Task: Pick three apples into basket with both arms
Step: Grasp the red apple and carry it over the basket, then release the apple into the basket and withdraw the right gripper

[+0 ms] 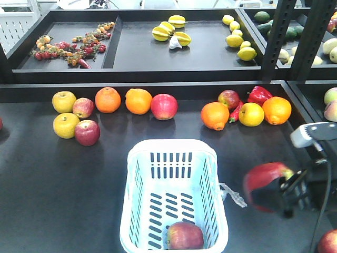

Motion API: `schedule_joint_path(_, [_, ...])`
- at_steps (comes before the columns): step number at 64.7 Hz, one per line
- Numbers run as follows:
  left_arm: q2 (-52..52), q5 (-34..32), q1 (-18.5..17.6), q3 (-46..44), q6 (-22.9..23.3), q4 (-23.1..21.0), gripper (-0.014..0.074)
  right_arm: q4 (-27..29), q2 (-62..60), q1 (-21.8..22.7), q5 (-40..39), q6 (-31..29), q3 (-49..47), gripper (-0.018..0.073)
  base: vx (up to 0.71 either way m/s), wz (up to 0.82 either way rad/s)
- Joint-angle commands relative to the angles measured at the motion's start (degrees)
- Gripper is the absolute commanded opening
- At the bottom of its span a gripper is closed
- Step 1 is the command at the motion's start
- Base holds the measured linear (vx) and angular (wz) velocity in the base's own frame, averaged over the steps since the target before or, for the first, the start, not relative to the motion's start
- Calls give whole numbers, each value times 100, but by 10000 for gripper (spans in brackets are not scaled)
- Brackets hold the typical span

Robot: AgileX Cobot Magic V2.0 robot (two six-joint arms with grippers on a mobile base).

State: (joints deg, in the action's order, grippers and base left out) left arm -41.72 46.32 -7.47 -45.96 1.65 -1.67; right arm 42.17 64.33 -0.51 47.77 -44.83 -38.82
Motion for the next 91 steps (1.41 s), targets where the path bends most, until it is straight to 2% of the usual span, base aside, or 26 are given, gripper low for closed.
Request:
schedule_joint_path(1, [6,-342,14,-149,59,-41,590,245,-230,-488,-193,-39,-127,302,0,0])
schedule_joint_path(16, [6,-342,14,-149,59,-41,590,900,-9,-1970,-1416,-70,-127,303,0,0])
schedule_joint_path(24, [6,-342,14,-149,59,-41,590,992,379,-2792,-2292,-93,-127,315,0,0])
schedule_joint_path(33, [6,-342,14,-149,59,-41,590,992,921,-3534,-3127,-93,-127,370,0,0])
schedule_joint_path(37, [6,-342,14,-149,59,-41,590,992,1166,-3716,-3415,-93,-127,419,0,0])
schedule_joint_path(50, [6,-342,14,-149,59,-41,590,1157,1713,-3842,-3974,-64,-142,607,0,0])
schedule_joint_path(60, [6,-342,14,-149,59,-41,590,1259,1775,-3842,-3995,-64,-142,684,0,0])
schedule_joint_path(84, [6,-342,14,-149,59,-41,590,1272,1499,-3824,-3615,12,-142,662,0,0])
schedule_joint_path(91, [6,-342,14,-149,59,-41,590,1226,1195,-3744,-3575,279,-142,635,0,0])
